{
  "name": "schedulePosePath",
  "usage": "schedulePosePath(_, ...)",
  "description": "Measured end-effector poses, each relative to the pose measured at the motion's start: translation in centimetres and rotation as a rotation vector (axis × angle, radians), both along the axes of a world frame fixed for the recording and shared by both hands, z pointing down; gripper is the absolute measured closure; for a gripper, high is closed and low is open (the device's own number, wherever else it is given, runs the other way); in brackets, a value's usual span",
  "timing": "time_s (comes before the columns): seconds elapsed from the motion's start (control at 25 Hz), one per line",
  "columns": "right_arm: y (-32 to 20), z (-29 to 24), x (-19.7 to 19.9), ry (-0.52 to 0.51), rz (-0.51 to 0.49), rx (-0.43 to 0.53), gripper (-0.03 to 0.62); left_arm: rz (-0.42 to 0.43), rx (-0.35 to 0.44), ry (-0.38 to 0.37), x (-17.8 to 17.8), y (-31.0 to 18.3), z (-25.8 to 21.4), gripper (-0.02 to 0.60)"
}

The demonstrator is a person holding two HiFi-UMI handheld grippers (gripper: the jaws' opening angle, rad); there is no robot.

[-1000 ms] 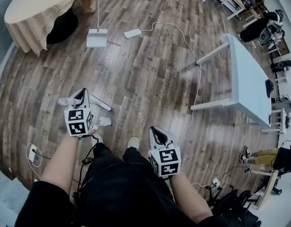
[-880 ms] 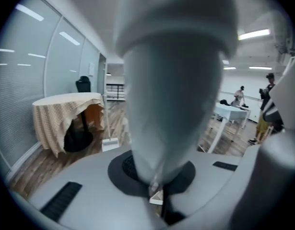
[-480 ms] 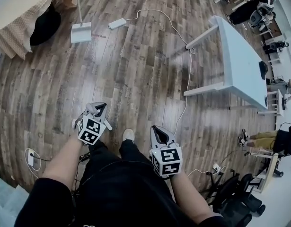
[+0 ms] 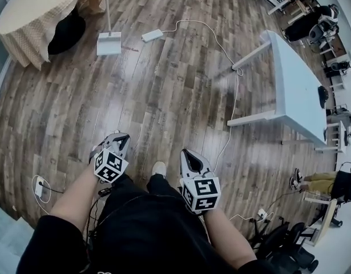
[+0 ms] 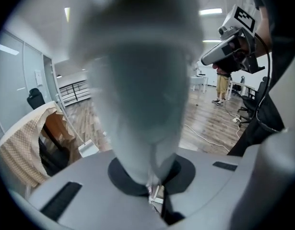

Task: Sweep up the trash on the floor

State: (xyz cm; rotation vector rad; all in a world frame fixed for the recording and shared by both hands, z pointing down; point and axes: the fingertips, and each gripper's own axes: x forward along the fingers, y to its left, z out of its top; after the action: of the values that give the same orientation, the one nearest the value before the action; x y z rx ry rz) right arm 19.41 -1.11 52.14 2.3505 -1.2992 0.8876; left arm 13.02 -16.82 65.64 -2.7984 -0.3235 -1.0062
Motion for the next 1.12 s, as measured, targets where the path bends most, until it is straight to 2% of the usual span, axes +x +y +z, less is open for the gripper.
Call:
schedulePosePath(0.16,-2.2,-1.7,0.1,-0.024,-0.009,0.125,0.582,-0.147,0.014,0.017,-0.3,-2.8,-2.0,0.588)
schedulePosePath(0.28,-3.9,-2.5,0.1,-0.006,-0.056,0.135,0.582,-0.266,0.026,0.026,0.0,-4.9,-4.3,0.588)
schedulePosePath(0.36,-4.8,-3.0,0.2,0.012,-0.085,0.137,0.582,-0.304,0.035,0.038,0.5,-5.5,-6.2,0.588)
schedulePosePath(0.56,-6.6,-6.2,0.6,-0.013,-0.074,0.29,0.582,-0.334,0.052,0.12,1.8,-5.7,-12.4,0.588)
schedulePosePath(0.72,-8.0,-9.0,1.4,-0.032,-0.082,0.399,0.582,-0.358,0.045,0.243,2.6,-5.8,-18.5,0.588)
schedulePosePath(0.88,-8.5,-11.0,2.1,-0.023,-0.106,0.441,0.582,-0.35,0.042,0.352,3.3,-4.8,-24.0,0.588)
schedulePosePath(1.12,-8.4,-11.9,2.5,-0.006,-0.127,0.45,0.582,-0.33,0.03,0.488,4.6,-3.3,-29.9,0.588)
